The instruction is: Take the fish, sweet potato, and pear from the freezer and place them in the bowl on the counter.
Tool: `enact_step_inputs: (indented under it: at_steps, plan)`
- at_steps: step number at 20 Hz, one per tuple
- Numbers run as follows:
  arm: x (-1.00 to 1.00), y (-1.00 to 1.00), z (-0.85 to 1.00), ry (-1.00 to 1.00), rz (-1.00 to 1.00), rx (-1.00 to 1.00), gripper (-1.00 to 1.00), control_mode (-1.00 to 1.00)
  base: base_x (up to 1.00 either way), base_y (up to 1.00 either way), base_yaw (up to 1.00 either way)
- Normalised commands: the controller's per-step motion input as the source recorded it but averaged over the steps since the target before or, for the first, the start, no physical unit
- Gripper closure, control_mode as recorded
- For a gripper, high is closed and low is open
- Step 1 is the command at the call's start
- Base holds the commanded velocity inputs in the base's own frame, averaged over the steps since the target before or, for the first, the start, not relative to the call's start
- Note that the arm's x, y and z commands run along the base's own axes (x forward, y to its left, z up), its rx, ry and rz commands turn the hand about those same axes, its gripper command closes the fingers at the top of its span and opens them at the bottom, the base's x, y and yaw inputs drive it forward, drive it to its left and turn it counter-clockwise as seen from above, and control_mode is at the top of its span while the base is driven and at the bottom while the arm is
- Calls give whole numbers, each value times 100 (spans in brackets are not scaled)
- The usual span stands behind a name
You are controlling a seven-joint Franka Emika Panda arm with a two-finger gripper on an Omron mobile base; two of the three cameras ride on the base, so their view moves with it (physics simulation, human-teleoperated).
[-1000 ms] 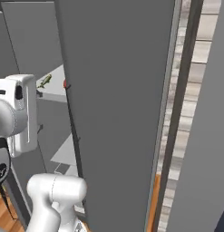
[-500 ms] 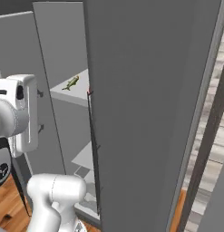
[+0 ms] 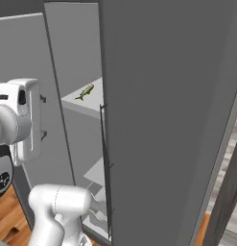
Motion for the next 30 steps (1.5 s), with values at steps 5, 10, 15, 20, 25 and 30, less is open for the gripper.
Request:
enact_step_inputs:
  at_steps: [5,10,15,20,25,30]
  plan:
    - [0,0,0,0,0,0,-100,100,99,44,5]
    - [0,0,0,0,0,0,-100,100,99,8,23]
    - [0,0,0,0,0,0,-100,100,30,-48,44]
    - [0,0,0,0,0,0,-100,100,3,-88,17]
    - [0,0,0,0,0,0,-100,100,63,-21,2]
    - [0,0,0,0,0,0,-100,100,97,11,-14]
